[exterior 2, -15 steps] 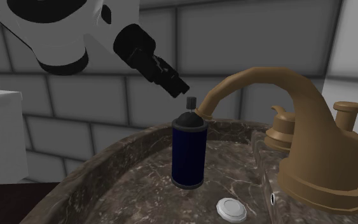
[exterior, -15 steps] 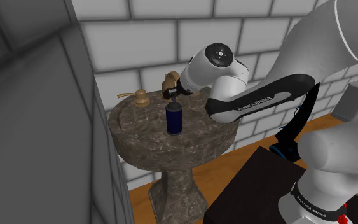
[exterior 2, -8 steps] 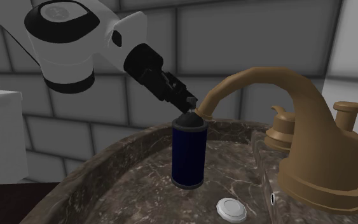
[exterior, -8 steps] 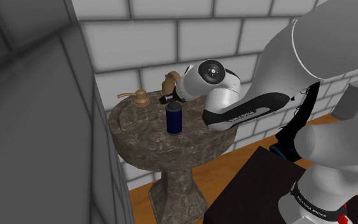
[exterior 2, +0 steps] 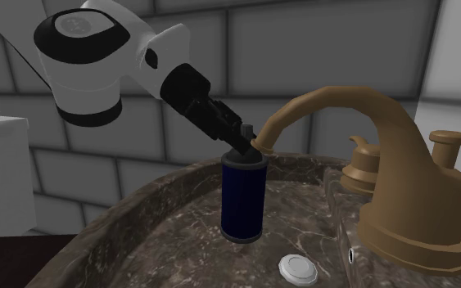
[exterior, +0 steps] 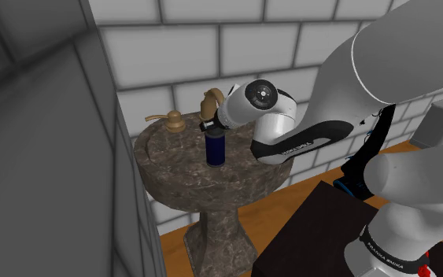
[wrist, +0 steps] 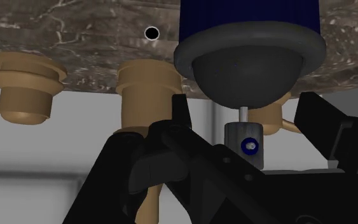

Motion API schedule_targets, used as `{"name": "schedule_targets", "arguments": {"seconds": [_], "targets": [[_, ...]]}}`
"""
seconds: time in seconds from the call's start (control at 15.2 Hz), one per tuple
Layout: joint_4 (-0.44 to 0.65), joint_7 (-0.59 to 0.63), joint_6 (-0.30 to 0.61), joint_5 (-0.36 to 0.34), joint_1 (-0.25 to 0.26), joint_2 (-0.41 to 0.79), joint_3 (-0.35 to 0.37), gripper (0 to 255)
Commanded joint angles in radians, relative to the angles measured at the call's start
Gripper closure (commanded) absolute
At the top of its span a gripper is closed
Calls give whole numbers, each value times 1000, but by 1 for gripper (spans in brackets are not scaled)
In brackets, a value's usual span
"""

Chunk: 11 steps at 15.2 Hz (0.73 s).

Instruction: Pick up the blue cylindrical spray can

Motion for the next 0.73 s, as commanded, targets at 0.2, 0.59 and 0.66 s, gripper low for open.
{"name": "schedule_targets", "arguments": {"seconds": [0.2, 0.59, 0.66], "targets": [[-1, 0, -1, 0, -1, 1, 2, 255], [18, -40, -67, -2, 101, 30, -106, 255], [22, -49, -81, -1, 122, 34, -128, 255]]}}
